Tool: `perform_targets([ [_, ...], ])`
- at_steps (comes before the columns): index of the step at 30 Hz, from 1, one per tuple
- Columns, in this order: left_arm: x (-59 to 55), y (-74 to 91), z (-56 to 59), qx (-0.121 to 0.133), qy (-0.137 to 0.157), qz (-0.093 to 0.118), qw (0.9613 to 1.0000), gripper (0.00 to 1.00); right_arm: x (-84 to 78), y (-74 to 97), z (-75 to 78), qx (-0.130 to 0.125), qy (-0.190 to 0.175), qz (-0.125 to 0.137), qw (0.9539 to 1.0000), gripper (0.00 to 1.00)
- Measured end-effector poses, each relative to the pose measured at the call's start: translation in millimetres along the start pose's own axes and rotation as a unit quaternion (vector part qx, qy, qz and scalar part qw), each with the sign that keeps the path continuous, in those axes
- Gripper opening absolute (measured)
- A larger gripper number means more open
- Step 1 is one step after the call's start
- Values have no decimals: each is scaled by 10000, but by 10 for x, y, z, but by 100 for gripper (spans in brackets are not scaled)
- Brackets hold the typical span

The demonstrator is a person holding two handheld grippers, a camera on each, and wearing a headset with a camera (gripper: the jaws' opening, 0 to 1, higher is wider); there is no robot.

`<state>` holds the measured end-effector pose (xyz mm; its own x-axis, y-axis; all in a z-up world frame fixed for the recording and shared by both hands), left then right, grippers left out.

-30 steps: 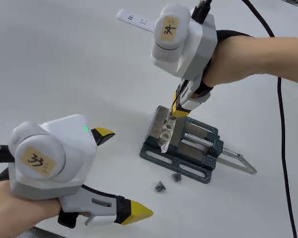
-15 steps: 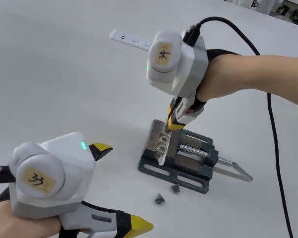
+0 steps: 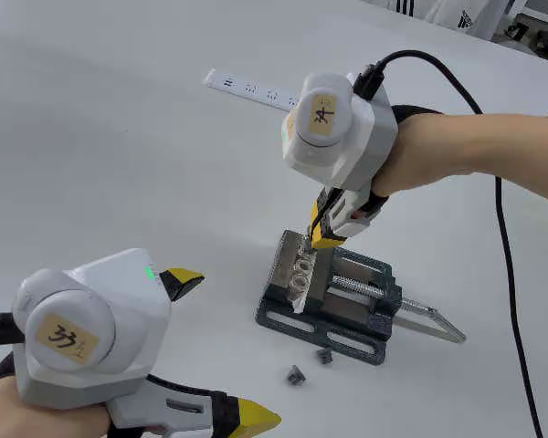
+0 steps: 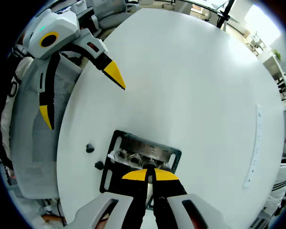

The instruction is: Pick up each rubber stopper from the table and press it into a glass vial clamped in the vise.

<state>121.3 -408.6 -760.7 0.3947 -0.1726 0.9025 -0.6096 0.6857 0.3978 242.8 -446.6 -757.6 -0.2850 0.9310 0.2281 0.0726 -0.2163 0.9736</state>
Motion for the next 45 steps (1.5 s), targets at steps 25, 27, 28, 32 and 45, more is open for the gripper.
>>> perform_targets([
  [25, 48, 12, -46, -33, -37, 37, 10000, 96, -78, 107, -490, 6, -895, 1388, 9863, 58],
  [27, 57, 14, -50, -38, -41, 45, 10000, 96, -77, 102, -543, 40, -902, 1492, 9847, 63],
  [28, 63, 14, -50, -41, -46, 48, 10000, 96, -77, 104, -580, 42, -949, 1566, 9831, 64],
  [32, 89, 20, -40, -52, -59, 54, 10000, 96, -72, 78, -663, 13, -1017, 1763, 9791, 68],
  [45, 166, 90, -80, -19, -67, 118, 9999, 96, -130, 12, -912, -123, -1244, 2103, 9696, 65],
])
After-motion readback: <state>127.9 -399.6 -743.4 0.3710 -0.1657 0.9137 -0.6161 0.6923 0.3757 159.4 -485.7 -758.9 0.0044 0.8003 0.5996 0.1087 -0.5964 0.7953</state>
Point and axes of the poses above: the centre of the closed fingertips' face, and the gripper's own axes: y roughly backward along the fingers, z roughly to its right, x roughly out of its top, the point moved 1 cm from there along y, roughly backward along the fingers, and after that the axes turned 6 degrees about z, right-handed, at the moved point
